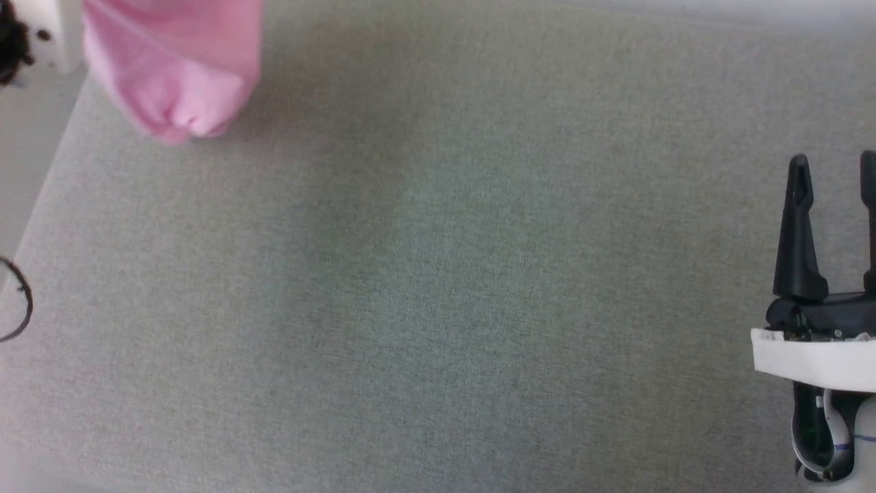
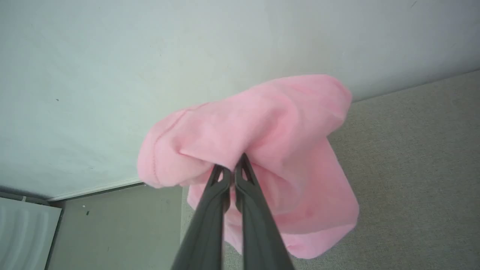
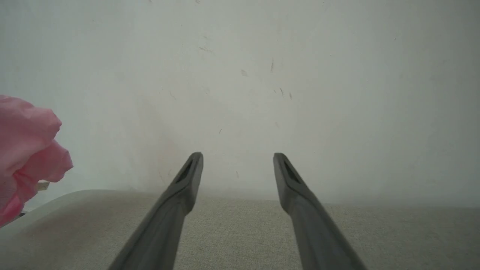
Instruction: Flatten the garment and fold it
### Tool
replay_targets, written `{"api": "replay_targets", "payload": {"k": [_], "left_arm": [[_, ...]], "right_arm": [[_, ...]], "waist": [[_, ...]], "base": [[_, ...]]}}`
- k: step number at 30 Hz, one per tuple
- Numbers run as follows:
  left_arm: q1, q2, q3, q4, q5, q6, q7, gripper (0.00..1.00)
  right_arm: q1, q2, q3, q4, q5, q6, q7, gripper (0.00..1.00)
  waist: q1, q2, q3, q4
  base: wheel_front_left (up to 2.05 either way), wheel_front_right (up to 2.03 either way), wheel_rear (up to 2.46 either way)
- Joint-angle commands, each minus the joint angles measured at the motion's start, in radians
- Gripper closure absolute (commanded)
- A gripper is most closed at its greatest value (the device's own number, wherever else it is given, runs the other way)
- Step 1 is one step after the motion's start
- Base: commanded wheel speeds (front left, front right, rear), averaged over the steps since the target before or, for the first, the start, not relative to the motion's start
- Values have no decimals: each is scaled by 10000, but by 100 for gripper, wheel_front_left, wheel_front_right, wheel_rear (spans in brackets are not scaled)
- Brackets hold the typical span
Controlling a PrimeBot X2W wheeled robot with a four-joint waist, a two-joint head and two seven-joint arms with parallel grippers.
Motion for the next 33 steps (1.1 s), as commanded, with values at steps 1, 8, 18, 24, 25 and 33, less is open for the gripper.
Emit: {"api": "replay_targets", "payload": {"k": [1, 8, 18, 24, 25, 33], "left_arm": [[-360, -8, -224, -274, -108, -63, -43, 100], [-1403, -413, -1623, -1521, -656, -63, -226, 100], [-1684, -1370, -3383, -2175, -1210, -63, -1018, 100], [-915, -2062, -4951, -2188, -1512, -63, -1567, 100], [-769, -2169, -5343, -2157, -1516, -63, -1586, 100], [1541, -3502, -6430, -1960, -1187, -63, -1214, 100]], "right_arm": [[140, 13, -56, 49, 101, -19, -47, 0], [437, 13, -104, 180, 447, -19, -47, 0], [452, 13, -119, 277, 720, -19, -47, 0], [491, 13, -258, 321, 776, -19, -47, 0], [467, 13, -268, 320, 785, -19, -47, 0], [337, 13, -257, 313, 799, -19, -47, 0]], "waist": [[2, 0, -891, -291], [2, 0, -1456, -1077], [2, 0, -1504, -2601], [2, 0, -1275, -3318], [2, 0, -1225, -3381], [2, 0, -880, -3558]], "base": [[0, 0, 0], [0, 0, 0], [0, 0, 0], [0, 0, 0], [0, 0, 0], [0, 0, 0]]}}
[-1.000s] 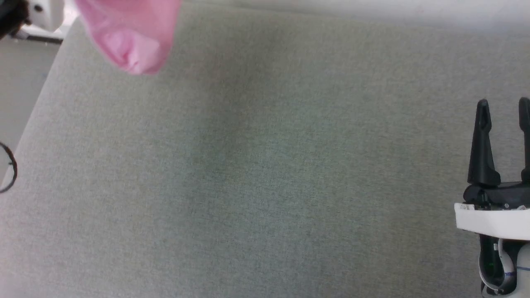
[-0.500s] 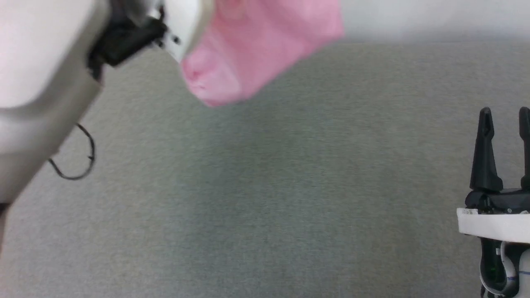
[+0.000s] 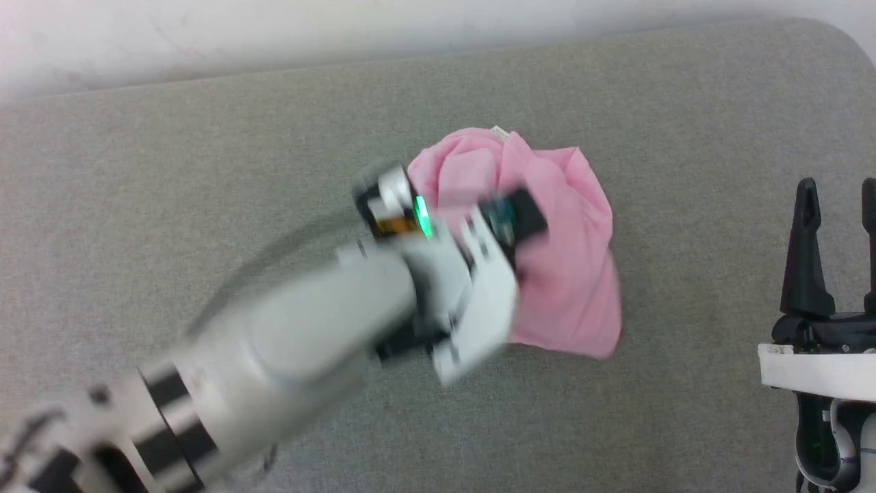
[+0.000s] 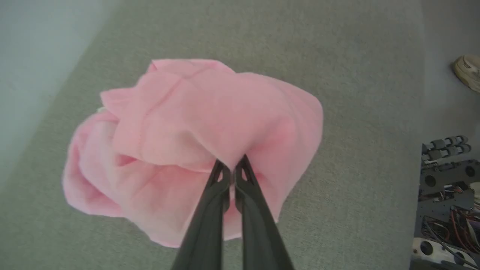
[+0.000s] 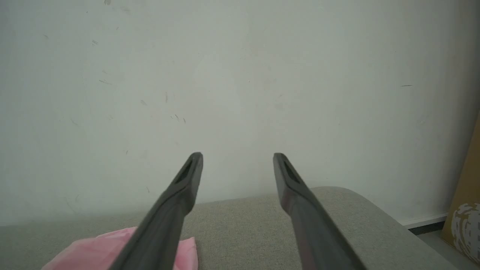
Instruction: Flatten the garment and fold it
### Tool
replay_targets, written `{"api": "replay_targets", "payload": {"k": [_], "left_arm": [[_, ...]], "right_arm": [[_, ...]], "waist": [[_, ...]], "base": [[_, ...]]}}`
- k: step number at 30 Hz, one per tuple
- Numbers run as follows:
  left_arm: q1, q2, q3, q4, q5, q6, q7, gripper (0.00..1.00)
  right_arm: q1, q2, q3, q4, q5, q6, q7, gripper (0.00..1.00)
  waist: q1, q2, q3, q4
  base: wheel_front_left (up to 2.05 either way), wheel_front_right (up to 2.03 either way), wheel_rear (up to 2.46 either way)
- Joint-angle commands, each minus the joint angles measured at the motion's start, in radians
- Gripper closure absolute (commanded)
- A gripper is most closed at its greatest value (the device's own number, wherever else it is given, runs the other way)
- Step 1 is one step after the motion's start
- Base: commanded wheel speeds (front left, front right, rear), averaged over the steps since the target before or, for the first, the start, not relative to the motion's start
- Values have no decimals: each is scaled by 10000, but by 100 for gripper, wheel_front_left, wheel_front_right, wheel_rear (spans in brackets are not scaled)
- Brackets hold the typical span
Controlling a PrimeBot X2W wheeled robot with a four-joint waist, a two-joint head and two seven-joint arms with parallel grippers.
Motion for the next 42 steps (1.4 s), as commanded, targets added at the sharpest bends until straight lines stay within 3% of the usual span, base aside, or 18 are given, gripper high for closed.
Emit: {"api": "replay_targets", "payload": {"k": [1, 7, 11, 12, 18, 20, 23, 27, 30, 34, 38, 42], "left_arm": [[464, -68, -77, -42, 102, -6, 100, 100], [2857, -607, -82, -310, 994, -6, 984, 100], [3390, -724, -83, -254, 1245, -6, 737, 100], [3135, -737, -83, 167, 1372, -6, -394, 0], [2556, -827, 250, 715, 1521, 17, -3228, 0], [2505, -845, 613, 733, 1649, 234, -4123, 0], [2456, -792, 1190, 695, 1965, 879, -5424, 0], [2532, -676, 1967, 608, 2578, 2222, -6810, 0], [2983, -682, 3000, 200, 2767, 3290, -7121, 0], [4009, -517, 4817, -1057, 3846, 4579, -7142, 0], [5310, -381, 6283, -1763, 4837, 5405, -7145, 0], [6527, -453, 7414, -2052, 5458, 5869, -7146, 0]], "right_arm": [[-69, 19, 7, -3, 60, -19, -46, 0], [-122, 19, -2, 55, 39, -19, -46, 0], [-146, 19, -42, 134, -20, -19, -46, 0], [-42, 19, -53, 169, -90, -19, -46, 0], [378, 19, -133, 206, -215, -19, -46, 0], [496, 19, -183, 196, -239, -19, -46, 0], [641, 19, -196, 168, -279, -19, -46, 0], [773, 19, -208, 125, -300, -19, -46, 0], [802, 19, -202, 95, -303, -19, -46, 0], [822, 19, -235, 34, -317, -19, -46, 0], [837, 19, -261, 9, -348, -19, -46, 0], [843, 19, -301, 42, -381, -19, -46, 0]], "waist": [[-1, -1, 123, -73], [-1, -1, 275, 12], [-1, -1, 171, 162], [-1, -1, -87, 346], [-1, -1, -763, 723], [-1, -1, -941, 846], [-1, -1, -1151, 1010], [-1, -1, -1319, 1185], [-1, -1, -1346, 1249], [-1, -1, -1314, 1335], [-1, -1, -1283, 1394], [-1, -1, -1274, 1427]], "base": [[0, 0, 0], [0, 0, 0], [0, 0, 0], [0, 0, 0], [0, 0, 0], [0, 0, 0], [0, 0, 0], [0, 0, 0], [0, 0, 0], [0, 0, 0], [0, 0, 0], [0, 0, 0]]}}
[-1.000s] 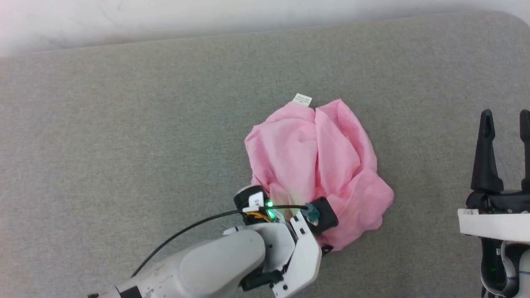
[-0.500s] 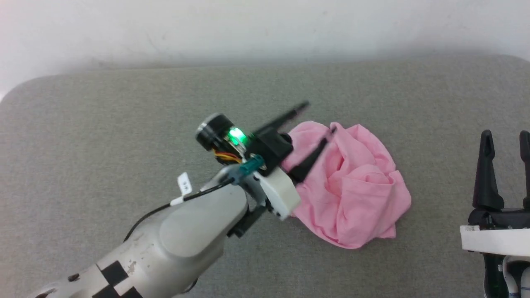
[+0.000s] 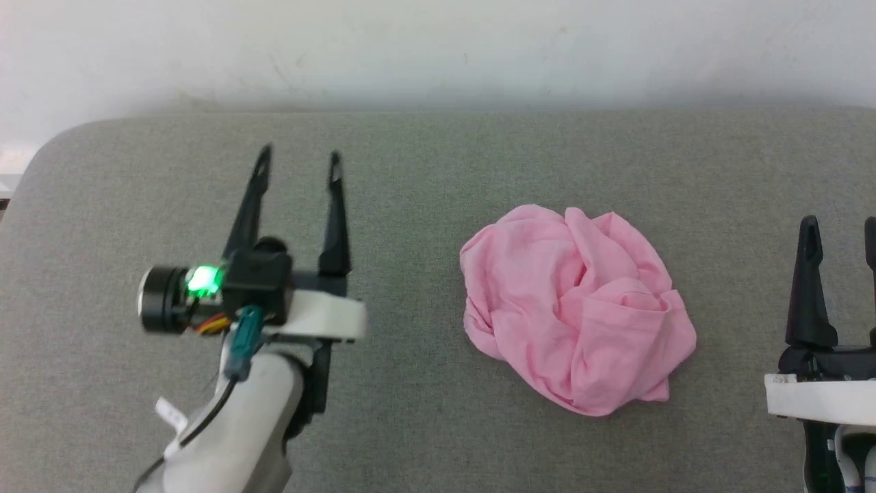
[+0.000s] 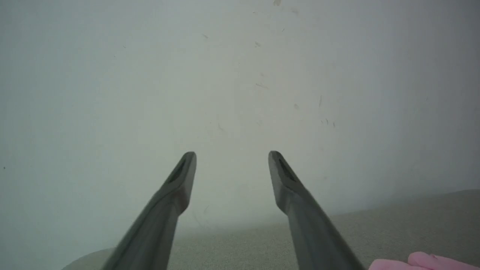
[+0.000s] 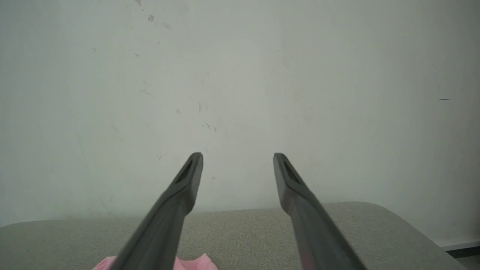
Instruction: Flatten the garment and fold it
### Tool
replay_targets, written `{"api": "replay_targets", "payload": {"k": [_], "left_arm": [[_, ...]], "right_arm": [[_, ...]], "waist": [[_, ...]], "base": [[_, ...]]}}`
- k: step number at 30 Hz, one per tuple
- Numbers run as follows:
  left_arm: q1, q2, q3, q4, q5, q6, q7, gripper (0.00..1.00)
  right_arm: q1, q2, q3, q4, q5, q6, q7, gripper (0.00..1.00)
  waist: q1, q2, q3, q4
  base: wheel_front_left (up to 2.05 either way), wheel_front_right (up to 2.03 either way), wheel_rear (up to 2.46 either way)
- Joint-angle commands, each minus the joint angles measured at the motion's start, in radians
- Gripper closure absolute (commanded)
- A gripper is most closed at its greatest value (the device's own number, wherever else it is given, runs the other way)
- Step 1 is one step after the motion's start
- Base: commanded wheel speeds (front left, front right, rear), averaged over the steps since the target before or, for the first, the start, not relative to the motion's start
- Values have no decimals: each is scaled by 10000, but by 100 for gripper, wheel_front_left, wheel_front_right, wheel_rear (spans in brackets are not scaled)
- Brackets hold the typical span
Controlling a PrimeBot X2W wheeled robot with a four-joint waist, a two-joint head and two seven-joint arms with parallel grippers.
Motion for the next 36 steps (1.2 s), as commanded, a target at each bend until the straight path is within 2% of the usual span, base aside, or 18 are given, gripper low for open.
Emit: {"api": "replay_targets", "payload": {"k": [1, 7, 12, 19, 28, 36], "left_arm": [[357, -53, 249, -92, 145, 71, -45, 0], [1792, -582, 1441, -315, 608, -478, -46, 0], [2650, -1027, 2001, -240, 1033, -1317, -46, 0], [3321, -1509, 2560, -189, 1691, -1938, -47, 0], [3420, -1957, 3093, 40, 2044, -2456, -47, 0], [1847, -1704, 3577, 275, 2138, -3259, -47, 0]], "right_arm": [[123, 20, -3, -23, -71, -19, -46, 0], [169, 20, 92, 57, -85, -19, -46, 0], [341, 20, 299, 187, -118, -19, -46, 0], [601, 20, 409, 364, -109, -19, -46, 0], [694, 20, 517, 494, -55, -19, -46, 0], [546, 20, 468, 497, -35, -19, -46, 0]], "waist": [[0, 0, -4, 8], [0, 0, -67, 12], [0, 0, -196, -18], [0, 0, -302, -23], [0, 0, -398, -41], [0, 0, -333, -13]], "base": [[0, 0, 0], [0, 0, 0], [0, 0, 0], [0, 0, 0], [0, 0, 0], [0, 0, 0]]}}
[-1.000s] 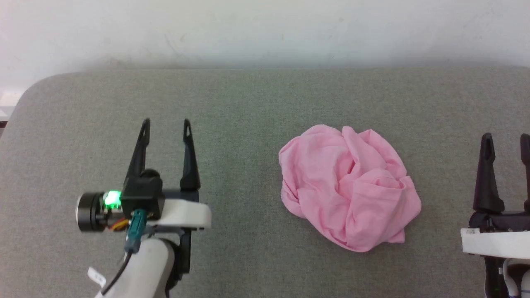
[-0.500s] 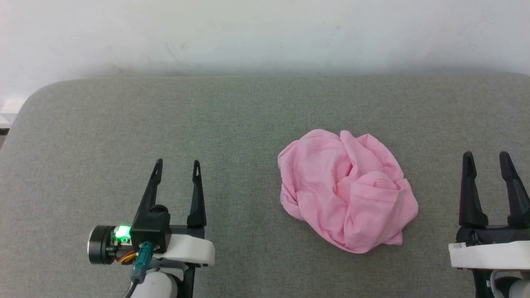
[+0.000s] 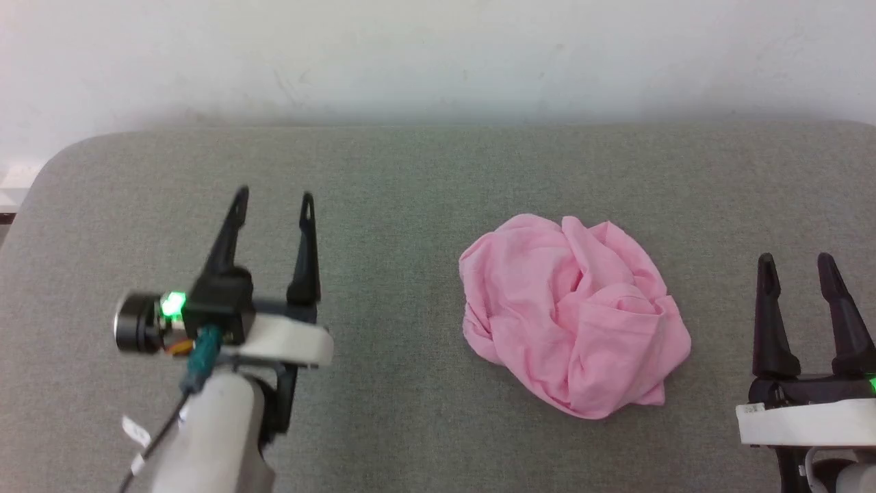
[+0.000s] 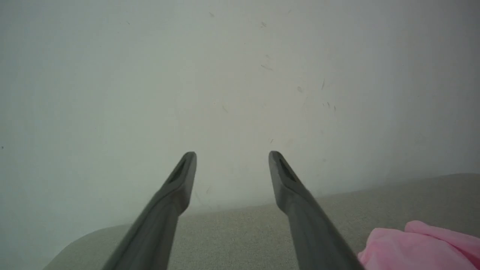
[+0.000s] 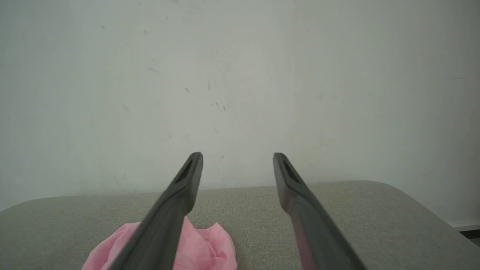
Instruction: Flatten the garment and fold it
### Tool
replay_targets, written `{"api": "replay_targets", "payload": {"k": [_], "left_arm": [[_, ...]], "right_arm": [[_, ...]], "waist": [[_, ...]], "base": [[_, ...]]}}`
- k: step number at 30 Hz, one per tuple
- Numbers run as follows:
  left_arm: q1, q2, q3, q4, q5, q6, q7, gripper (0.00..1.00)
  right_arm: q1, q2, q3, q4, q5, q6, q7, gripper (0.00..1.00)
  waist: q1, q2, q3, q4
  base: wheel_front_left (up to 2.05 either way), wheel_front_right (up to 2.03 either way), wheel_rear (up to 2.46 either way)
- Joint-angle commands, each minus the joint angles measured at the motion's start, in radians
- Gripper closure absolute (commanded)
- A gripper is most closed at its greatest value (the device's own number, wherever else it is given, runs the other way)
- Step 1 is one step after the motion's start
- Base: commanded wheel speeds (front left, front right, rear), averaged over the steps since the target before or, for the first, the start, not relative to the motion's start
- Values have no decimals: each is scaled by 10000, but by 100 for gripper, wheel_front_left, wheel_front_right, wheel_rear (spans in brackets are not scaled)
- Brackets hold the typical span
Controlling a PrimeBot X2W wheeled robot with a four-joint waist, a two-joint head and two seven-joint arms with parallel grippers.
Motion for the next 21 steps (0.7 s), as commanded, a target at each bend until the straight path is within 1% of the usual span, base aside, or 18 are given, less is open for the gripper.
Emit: {"api": "replay_targets", "payload": {"k": [1, 4, 7, 9, 11, 13, 15, 17, 19, 21], "left_arm": [[-235, 78, 41, 76, 53, -85, -47, 0], [-1278, 343, -22, 914, 57, -653, -47, 0], [-2502, 486, -232, 1787, 28, -1243, -18, 0], [-3291, 481, -464, 2397, -48, -1687, 353, 0], [-4022, 468, -747, 2932, -113, -2013, 875, 0], [-4690, 448, -1120, 3427, -213, -2256, 1483, 0], [-5259, 415, -1561, 3850, -384, -2394, 2102, 0], [-5694, 364, -2253, 4329, -751, -2460, 3033, 0], [-6092, 474, -3552, 4624, -1470, -2471, 4049, 0], [-6498, 752, -4808, 4711, -2351, -2474, 4900, 0]], "right_arm": [[-32, 19, -22, 24, 8, -19, -46, 0], [-78, 19, 20, 15, 8, -19, -46, 0], [-95, 19, 11, -9, 4, -19, -46, 0], [-124, 19, -17, -16, 10, -19, -46, 0], [-172, 19, -21, -22, 22, -19, -46, 0], [-233, 19, -18, -24, 44, -19, -46, 0], [-314, 19, -3, -24, 79, -19, -46, 0], [-397, 19, 18, -12, 111, -19, -46, 0], [-480, 19, 55, -8, 139, -19, -46, 0], [-568, 19, 71, 0, 167, -19, -46, 0]], "waist": [[-1, 0, 8, -12], [-1, 0, 42, -109], [-1, 0, 127, -221], [-1, 0, 208, -291], [-1, 0, 304, -371], [-1, 0, 420, -463], [-1, 0, 557, -567], [-1, 0, 684, -673], [-1, 0, 818, -796], [-1, 0, 959, -924]], "base": [[0, 0, 0], [0, 0, 0], [0, 0, 0], [0, 0, 0], [0, 0, 0], [0, 0, 0], [0, 0, 0], [0, 0, 0], [0, 0, 0], [0, 0, 0]]}}
